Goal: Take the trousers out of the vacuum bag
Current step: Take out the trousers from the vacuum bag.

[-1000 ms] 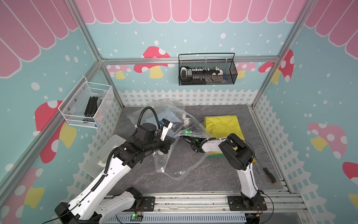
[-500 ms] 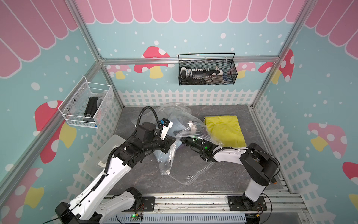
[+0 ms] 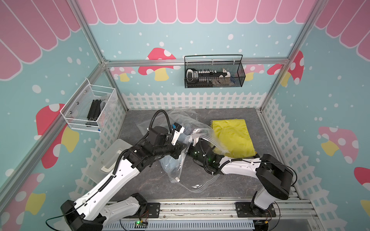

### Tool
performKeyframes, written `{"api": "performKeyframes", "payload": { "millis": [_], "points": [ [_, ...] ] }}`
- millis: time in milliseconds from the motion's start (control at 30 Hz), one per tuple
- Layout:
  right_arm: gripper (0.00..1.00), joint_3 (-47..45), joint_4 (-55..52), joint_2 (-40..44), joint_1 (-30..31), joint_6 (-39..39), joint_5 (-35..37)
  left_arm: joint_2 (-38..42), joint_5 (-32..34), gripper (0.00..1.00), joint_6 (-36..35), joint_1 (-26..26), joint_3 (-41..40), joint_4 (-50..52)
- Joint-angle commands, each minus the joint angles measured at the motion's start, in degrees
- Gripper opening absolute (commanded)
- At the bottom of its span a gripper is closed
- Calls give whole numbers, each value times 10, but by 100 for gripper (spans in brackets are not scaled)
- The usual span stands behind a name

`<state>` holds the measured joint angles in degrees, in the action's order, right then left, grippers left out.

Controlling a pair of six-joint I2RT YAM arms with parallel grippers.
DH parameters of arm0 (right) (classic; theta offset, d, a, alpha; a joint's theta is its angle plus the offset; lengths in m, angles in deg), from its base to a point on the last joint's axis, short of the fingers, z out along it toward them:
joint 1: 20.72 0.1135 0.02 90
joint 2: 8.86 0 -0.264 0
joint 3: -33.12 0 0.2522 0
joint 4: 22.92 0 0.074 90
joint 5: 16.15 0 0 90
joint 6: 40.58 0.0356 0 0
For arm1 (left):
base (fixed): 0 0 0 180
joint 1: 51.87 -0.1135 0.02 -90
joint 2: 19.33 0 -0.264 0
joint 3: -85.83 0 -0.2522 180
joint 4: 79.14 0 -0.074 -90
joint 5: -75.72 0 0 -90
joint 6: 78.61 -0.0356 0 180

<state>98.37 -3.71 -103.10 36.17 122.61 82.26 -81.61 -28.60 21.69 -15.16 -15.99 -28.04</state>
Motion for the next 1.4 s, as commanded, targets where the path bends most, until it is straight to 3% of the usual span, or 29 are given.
{"api": "performKeyframes", "payload": {
  "millis": [0, 167, 367, 500, 567, 633, 700, 767, 800, 967, 1033, 1133, 1367],
  "points": [
    [0, 0, -21, 53, 34, -32, 35, -9, 39, 0, 11, 1, 24, -10],
    [0, -29, -65, 111, 51, -46, 66, -9, 43, 0, 19, 2, 20, -4],
    [0, -75, -122, 186, 67, -53, 103, -6, 55, 14, 43, 1, 8, -9],
    [0, -101, -159, 241, 71, -58, 113, -2, 21, 43, 58, 3, 1, -10],
    [0, -108, -198, 277, 70, -58, 118, 11, 11, 71, 63, 3, -14, -10],
    [0, -116, -232, 307, 71, -57, 118, 32, -3, 89, 75, 3, -30, -10],
    [0, -129, -260, 340, 70, -58, 117, 62, -58, 98, 80, 3, -49, -11],
    [0, -147, -289, 374, 70, -52, 118, 97, -133, 99, 83, 3, -70, -12],
    [0, -153, -300, 388, 70, -51, 118, 115, -135, 99, 92, 3, -77, -9],
    [0, -192, -345, 464, 70, -43, 111, 214, -108, 99, 113, 0, -110, -2],
    [0, -203, -361, 485, 70, -42, 113, 230, -60, 99, 126, -4, -119, 5],
    [0, -220, -372, 507, 70, -39, 112, 201, 14, 99, 149, -11, -121, 27],
    [0, -229, -367, 507, 70, -55, 94, 34, 180, 98, 194, -16, -98, 36]
  ]
}}
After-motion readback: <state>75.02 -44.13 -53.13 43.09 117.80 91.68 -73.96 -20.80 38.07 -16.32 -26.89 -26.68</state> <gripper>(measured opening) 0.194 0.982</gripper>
